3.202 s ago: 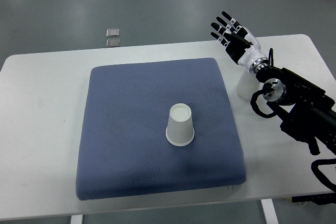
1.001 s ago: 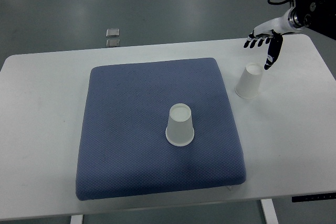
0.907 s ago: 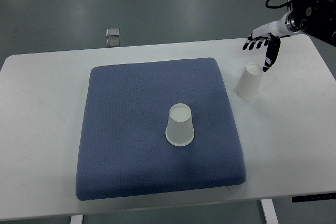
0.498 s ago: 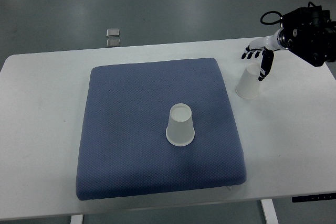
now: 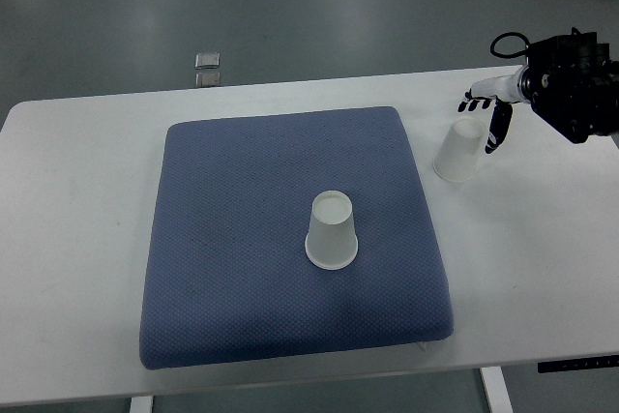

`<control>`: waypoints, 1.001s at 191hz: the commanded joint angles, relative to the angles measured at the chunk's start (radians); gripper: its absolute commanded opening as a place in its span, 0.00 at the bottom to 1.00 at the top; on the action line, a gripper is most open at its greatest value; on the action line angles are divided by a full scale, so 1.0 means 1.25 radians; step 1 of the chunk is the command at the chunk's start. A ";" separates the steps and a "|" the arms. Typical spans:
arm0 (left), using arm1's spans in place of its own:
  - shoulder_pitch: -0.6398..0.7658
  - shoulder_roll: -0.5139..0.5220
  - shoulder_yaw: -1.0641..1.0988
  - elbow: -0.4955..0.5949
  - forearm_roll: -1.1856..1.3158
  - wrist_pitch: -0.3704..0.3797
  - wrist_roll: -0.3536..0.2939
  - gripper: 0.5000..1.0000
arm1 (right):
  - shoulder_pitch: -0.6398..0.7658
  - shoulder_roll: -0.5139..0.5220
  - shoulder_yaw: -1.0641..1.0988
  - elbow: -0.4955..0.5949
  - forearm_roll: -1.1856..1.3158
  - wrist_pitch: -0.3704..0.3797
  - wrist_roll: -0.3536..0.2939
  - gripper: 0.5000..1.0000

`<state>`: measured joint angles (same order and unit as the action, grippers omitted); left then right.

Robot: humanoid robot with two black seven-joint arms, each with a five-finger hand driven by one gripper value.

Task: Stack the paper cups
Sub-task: 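Lower the right hand over the loose white paper cup, then close the right hand fingers around the white paper cup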

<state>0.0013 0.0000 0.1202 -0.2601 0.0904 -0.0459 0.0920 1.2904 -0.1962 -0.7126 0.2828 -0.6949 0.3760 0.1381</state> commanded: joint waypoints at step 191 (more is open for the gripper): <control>0.000 0.000 0.001 -0.001 0.000 0.000 0.000 1.00 | 0.102 -0.011 -0.004 0.006 0.000 0.086 0.001 0.03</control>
<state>0.0009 0.0000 0.1212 -0.2607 0.0904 -0.0466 0.0920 1.3387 -0.1780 -0.7137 0.2827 -0.6922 0.4144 0.1397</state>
